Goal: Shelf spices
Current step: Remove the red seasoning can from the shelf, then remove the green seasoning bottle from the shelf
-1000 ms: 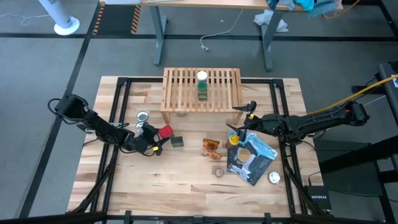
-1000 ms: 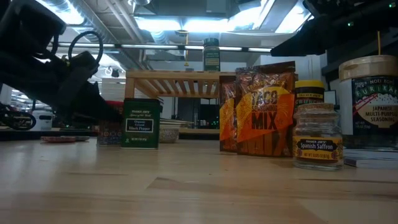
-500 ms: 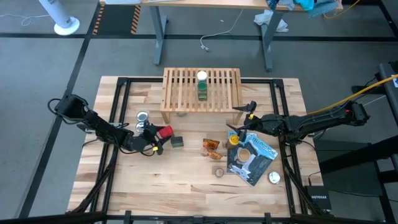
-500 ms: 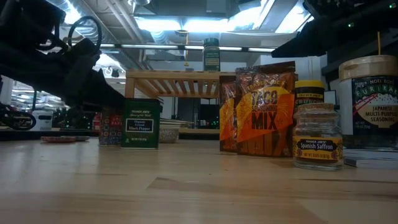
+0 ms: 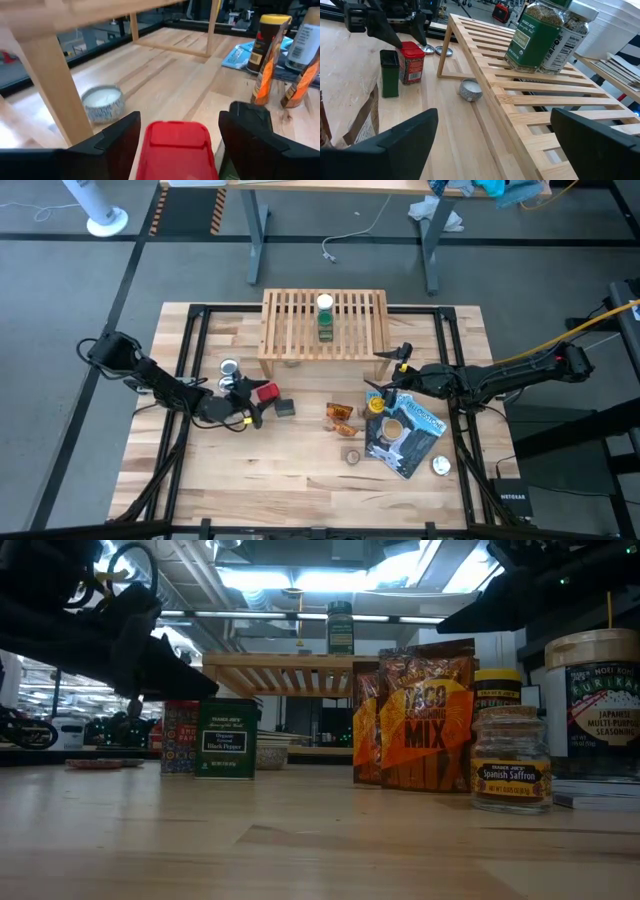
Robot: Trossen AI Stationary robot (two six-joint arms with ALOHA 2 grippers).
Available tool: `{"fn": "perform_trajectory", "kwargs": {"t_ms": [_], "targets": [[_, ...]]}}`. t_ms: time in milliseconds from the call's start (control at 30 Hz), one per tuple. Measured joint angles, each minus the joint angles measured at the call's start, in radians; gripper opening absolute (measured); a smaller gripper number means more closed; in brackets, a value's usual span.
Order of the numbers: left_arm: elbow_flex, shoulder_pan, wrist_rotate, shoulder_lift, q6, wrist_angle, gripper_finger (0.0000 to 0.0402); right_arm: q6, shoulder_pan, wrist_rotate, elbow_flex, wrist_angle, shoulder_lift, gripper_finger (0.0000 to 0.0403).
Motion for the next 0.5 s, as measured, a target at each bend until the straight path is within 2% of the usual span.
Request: {"fn": "perform_trajectory", "kwargs": {"t_ms": [133, 233, 367, 500], "targets": [[0.000, 0.000, -0.016, -0.024, 0.087, 0.068, 0.0262, 0.000, 0.000, 0.000, 0.000, 0.001, 0.000, 0.0392], [0.000, 0.005, -0.048, -0.048, 0.208, 0.169, 0.0263, 0.000, 0.000, 0.000, 0.000, 0.000, 0.000, 0.0392], [0.008, 0.065, -0.048, -0.108, 0.332, 0.287, 0.0263, 0.000, 0.000, 0.000, 0.000, 0.000, 0.000, 0.0392], [0.043, 0.168, 0.084, -0.184, 0.392, 0.278, 0.0263, 0.000, 0.000, 0.000, 0.000, 0.000, 0.000, 0.0392]]}}
